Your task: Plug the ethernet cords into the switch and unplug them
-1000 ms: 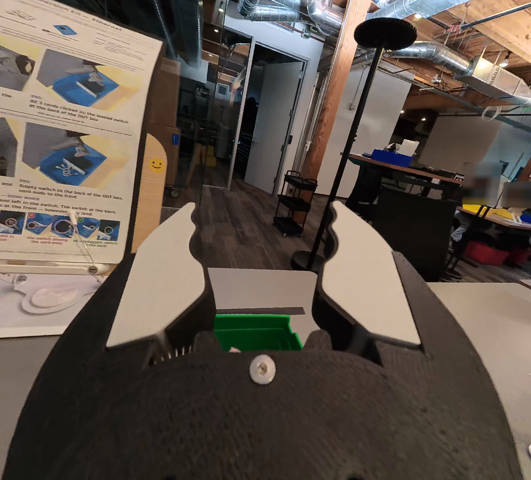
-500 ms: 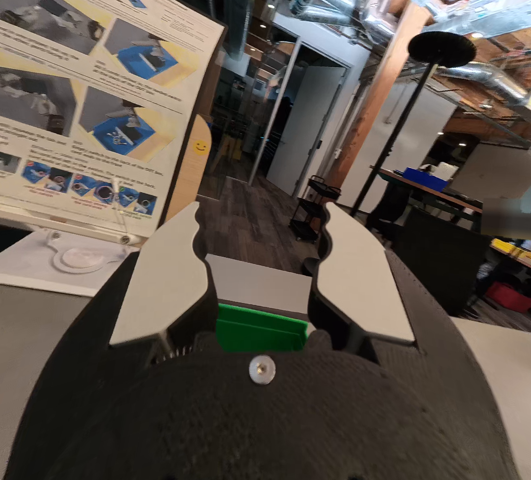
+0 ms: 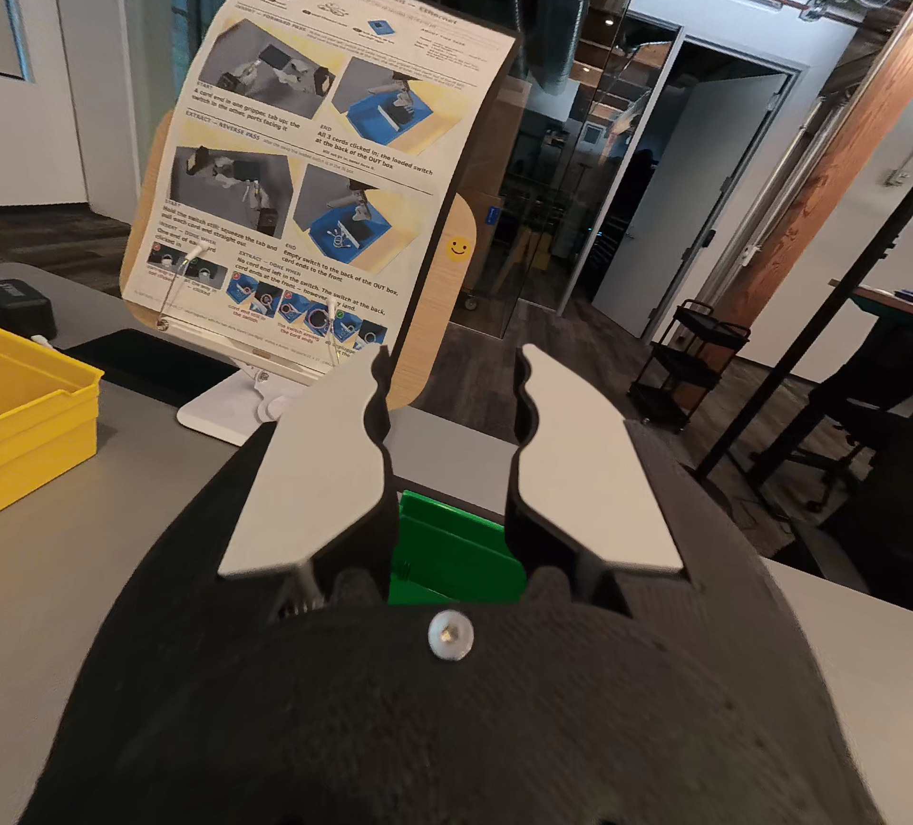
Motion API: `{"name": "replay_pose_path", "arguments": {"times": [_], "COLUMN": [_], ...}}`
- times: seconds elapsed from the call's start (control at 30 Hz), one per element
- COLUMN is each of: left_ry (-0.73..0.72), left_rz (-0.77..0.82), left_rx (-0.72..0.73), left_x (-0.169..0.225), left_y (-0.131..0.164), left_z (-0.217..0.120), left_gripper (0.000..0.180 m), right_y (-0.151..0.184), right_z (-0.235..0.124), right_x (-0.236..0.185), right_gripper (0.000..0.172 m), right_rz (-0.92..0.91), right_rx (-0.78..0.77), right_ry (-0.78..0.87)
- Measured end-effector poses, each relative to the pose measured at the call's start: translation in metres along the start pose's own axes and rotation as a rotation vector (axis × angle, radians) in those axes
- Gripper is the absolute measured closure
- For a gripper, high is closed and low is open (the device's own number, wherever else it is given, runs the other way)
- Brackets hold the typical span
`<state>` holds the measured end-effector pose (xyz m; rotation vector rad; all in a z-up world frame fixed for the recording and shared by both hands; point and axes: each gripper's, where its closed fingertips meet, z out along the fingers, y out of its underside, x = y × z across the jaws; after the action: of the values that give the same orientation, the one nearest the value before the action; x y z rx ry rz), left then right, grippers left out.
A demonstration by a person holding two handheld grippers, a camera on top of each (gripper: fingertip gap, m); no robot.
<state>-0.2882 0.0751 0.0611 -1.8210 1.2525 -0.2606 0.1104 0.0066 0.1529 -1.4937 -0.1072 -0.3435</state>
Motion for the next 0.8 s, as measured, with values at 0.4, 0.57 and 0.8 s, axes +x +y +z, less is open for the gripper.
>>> {"name": "replay_pose_path", "arguments": {"times": [0.4, 0.57, 0.8], "left_ry": [0.012, 0.050, 0.039], "left_rz": [0.008, -0.130, -0.222], "left_rx": [-0.347, -0.382, -0.370], "left_x": [-0.034, -0.046, -0.061], "left_y": [0.092, 0.104, 0.117], "left_z": [0.039, 0.068, 0.092], "left_gripper": [0.135, 0.139, 0.128], "right_y": [-0.013, -0.020, -0.025], "right_z": [-0.011, -0.020, -0.026], "right_x": [0.006, 0.010, 0.003], "right_gripper": [0.123, 0.137, 0.137], "right_rz": [0.004, -0.045, -0.046], "right_rx": [0.077, 0.096, 0.093], "right_ry": [-0.023, 0.004, -0.061]}}
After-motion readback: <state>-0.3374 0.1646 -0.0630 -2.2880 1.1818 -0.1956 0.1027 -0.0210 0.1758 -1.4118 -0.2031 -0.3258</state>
